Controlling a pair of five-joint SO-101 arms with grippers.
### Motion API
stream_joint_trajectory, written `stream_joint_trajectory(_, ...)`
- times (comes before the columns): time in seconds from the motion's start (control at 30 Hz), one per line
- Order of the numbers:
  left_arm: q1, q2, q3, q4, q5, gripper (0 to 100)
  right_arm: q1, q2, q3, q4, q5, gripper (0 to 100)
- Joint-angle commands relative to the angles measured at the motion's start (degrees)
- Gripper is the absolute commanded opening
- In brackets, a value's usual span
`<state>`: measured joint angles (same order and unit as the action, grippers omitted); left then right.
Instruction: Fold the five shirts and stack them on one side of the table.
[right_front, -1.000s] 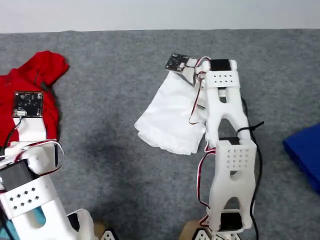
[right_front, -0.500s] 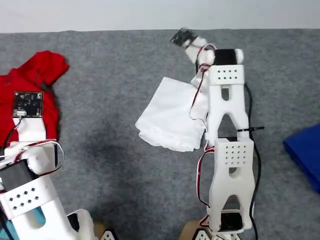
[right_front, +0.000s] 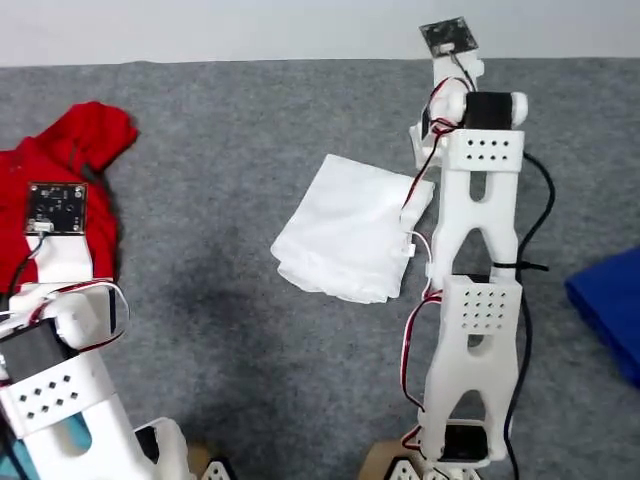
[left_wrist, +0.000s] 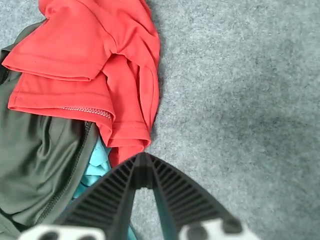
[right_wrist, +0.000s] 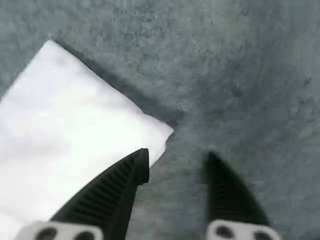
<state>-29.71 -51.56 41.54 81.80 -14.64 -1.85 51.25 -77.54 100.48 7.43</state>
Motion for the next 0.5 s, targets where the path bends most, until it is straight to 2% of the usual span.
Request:
stream_joint_trajectory(0.0,-0.35,-0.97,-1.98,0.18,-0.35,0,0.75,-7.52,4.40,2.33,-7.56,3.1)
stream_joint_trajectory(0.1,-0.35,-0.97,-1.89,0.26,-0.26,0,0.22,-11.65,12.66,2.33,-12.13,0.6)
stream_joint_trajectory(0.3,-0.35,-0.97,-1.71,0.26,-0.18,0,-5.32,-19.74,34.11,2.07,-22.77,0.9)
stream_joint_trajectory(0.47,-0.35,-0.97,-1.54,0.26,-0.18,0,-9.71,-19.47,42.64,1.63,-27.96,0.9)
